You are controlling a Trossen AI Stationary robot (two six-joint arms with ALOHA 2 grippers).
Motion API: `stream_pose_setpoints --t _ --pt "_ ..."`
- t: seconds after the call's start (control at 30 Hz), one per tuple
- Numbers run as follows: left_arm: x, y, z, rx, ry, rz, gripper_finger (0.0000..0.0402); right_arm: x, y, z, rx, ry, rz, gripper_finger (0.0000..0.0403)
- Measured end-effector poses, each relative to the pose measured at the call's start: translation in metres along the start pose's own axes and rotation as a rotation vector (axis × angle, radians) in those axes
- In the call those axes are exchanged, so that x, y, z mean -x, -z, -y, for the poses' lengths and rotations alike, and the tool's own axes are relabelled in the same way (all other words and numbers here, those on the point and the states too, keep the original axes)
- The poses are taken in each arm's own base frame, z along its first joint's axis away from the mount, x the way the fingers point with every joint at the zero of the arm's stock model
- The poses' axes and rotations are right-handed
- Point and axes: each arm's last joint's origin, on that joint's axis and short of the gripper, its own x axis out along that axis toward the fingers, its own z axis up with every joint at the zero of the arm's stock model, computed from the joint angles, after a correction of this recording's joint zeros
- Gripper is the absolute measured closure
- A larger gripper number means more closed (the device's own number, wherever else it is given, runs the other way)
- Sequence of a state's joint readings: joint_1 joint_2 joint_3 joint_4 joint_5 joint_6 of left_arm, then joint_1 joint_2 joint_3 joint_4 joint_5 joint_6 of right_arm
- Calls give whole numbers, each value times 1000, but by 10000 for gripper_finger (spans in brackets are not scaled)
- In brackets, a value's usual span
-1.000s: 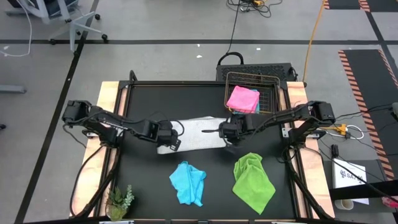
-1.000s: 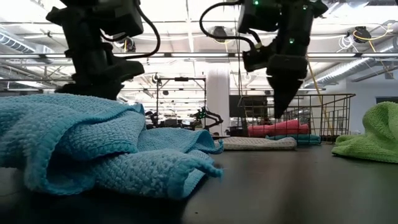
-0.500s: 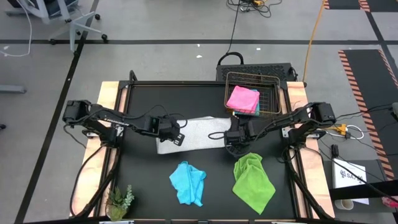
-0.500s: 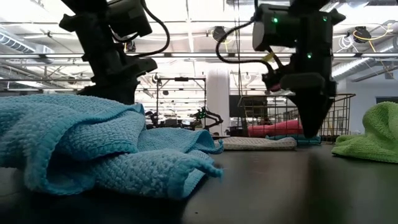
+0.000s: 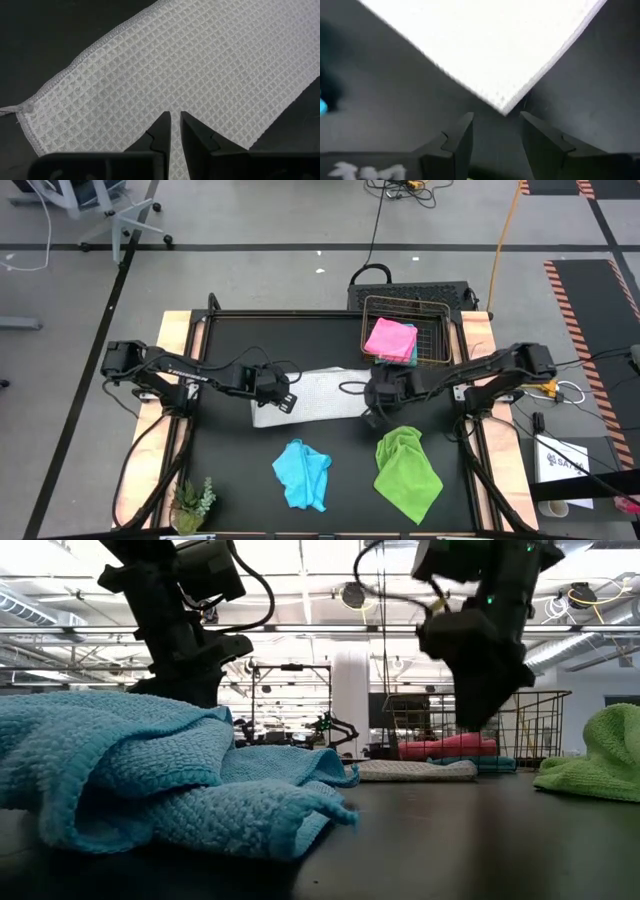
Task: Fold microfiber towels
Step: Fold the gray towel
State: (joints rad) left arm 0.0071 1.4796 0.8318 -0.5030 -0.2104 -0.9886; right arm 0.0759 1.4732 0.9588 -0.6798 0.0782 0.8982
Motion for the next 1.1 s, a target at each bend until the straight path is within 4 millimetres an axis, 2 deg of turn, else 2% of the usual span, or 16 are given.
stream_pose_setpoints --t 0.13,0.2,0.53,0.67,0.87,1.1 --pt "0 0 0 1 0 0 359 12 -4 5 -24 3 81 250" --pt "0 0 0 1 1 0 360 12 -5 6 -32 -2 108 250" --pt "0 0 1 19 5 4 360 -26 13 18 -135 -162 119 250" --pt "0 0 1 20 6 5 360 -37 22 28 -163 -144 100 250" --pt "0 -1 1 20 7 5 360 -42 27 33 -186 -141 64 250" --pt "0 -1 1 20 7 5 360 -41 24 32 -187 -134 114 250"
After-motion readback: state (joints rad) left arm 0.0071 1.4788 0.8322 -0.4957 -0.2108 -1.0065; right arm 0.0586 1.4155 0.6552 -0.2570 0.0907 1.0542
